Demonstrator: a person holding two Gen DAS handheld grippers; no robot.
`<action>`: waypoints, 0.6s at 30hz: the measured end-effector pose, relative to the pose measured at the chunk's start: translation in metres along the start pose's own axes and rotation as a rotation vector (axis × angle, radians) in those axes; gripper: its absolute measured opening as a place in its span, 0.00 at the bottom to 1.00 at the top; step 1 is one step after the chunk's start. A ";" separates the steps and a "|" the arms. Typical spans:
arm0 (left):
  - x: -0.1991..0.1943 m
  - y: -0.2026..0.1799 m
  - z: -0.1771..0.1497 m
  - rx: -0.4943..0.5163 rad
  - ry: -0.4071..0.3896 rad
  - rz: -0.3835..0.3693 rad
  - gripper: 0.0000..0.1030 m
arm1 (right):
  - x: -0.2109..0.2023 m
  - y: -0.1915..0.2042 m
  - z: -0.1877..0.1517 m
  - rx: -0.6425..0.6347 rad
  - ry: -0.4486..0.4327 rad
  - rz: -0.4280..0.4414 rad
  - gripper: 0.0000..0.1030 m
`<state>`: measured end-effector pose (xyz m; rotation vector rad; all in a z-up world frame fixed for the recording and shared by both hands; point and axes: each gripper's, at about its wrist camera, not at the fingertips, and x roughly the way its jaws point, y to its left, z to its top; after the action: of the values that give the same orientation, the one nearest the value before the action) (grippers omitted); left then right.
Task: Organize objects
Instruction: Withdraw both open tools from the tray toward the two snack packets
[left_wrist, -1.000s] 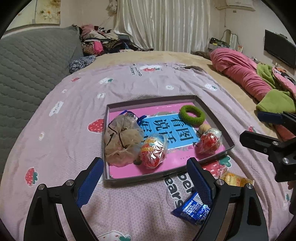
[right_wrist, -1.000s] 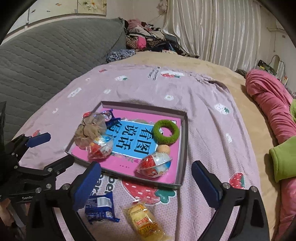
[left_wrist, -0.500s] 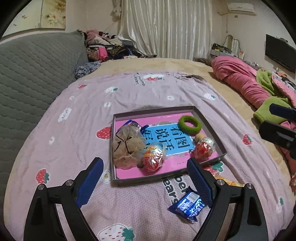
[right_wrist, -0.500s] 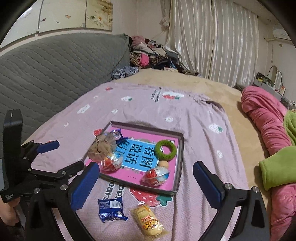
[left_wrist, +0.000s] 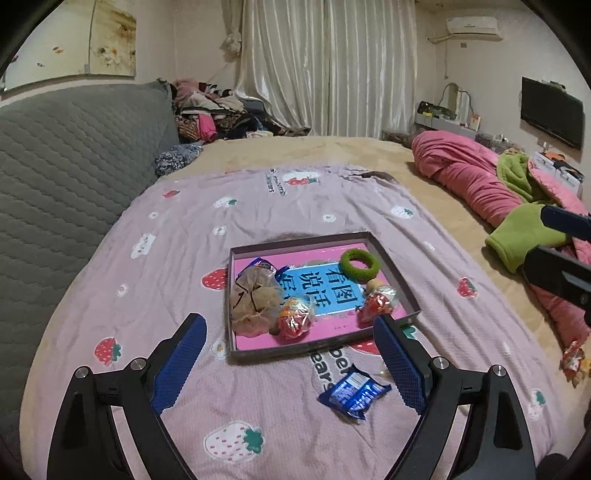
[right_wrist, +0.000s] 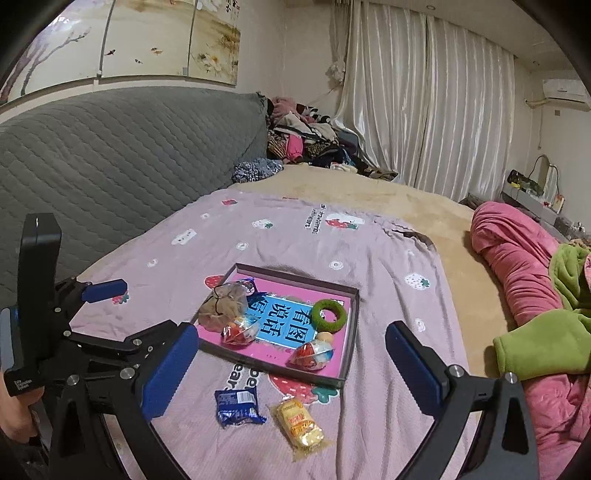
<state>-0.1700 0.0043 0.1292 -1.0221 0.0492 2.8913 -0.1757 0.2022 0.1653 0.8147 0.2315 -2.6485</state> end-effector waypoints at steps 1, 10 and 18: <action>-0.004 -0.001 -0.001 0.000 -0.003 0.002 0.90 | -0.006 0.000 -0.002 0.001 -0.002 -0.003 0.99; -0.039 -0.014 -0.017 0.024 -0.013 -0.008 0.90 | -0.038 0.001 -0.029 -0.009 0.000 -0.013 0.99; -0.044 -0.029 -0.049 0.053 0.025 -0.021 0.90 | -0.046 -0.001 -0.062 -0.007 0.032 -0.005 0.99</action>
<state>-0.1026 0.0278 0.1185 -1.0436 0.1148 2.8420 -0.1090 0.2322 0.1411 0.8560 0.2511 -2.6392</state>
